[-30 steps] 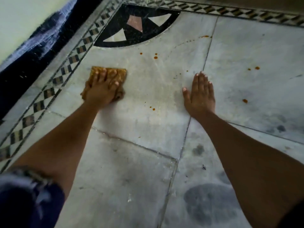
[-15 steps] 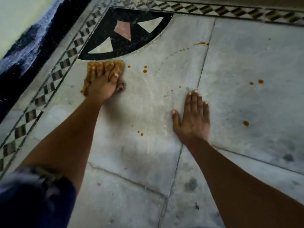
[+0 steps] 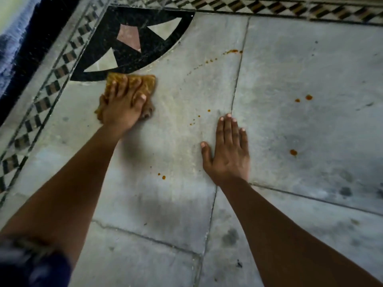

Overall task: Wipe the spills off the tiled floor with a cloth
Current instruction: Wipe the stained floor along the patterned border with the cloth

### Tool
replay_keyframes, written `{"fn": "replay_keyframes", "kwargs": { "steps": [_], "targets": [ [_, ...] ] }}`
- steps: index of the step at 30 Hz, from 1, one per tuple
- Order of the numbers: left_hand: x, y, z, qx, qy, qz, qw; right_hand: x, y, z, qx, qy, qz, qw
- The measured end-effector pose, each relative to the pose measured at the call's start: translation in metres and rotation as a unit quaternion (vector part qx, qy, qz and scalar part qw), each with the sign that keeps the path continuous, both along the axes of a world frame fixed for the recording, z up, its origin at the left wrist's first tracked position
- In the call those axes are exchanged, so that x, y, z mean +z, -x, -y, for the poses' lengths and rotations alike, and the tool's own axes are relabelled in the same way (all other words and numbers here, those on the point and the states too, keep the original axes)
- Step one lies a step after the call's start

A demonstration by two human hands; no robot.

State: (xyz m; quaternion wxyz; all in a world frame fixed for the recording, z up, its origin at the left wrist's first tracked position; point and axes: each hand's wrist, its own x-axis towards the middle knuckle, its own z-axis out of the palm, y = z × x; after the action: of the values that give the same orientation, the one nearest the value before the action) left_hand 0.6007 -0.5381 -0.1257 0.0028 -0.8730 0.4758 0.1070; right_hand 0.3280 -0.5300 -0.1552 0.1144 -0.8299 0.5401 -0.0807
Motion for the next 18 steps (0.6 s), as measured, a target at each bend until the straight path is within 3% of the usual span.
{"fn": "replay_keyframes", "kwargs": {
  "steps": [3,6,10,13,16,18],
  "targets": [
    [0.000,0.017,0.062,0.039,-0.002,-0.022,0.999,0.000,0.001,-0.001,0.001,0.001,0.002,1.000],
    [-0.003,0.061,0.074,-0.060,0.003,-0.030,0.998,0.001,-0.001,-0.001,-0.002,0.007,0.009,1.000],
    [-0.010,0.081,-0.006,-0.194,0.046,0.012,0.980,0.000,0.000,-0.001,-0.007,0.003,0.012,1.000],
    [-0.007,0.044,-0.017,-0.133,0.025,0.020,0.991,-0.001,0.001,-0.001,-0.001,-0.001,0.006,1.000],
    [-0.001,0.033,0.040,-0.024,0.020,-0.011,0.999,-0.001,0.002,-0.001,0.000,0.000,0.003,1.000],
    [0.002,0.051,0.074,-0.022,0.008,-0.045,0.999,0.000,0.003,-0.001,-0.001,0.002,0.001,1.000]
  ]
}}
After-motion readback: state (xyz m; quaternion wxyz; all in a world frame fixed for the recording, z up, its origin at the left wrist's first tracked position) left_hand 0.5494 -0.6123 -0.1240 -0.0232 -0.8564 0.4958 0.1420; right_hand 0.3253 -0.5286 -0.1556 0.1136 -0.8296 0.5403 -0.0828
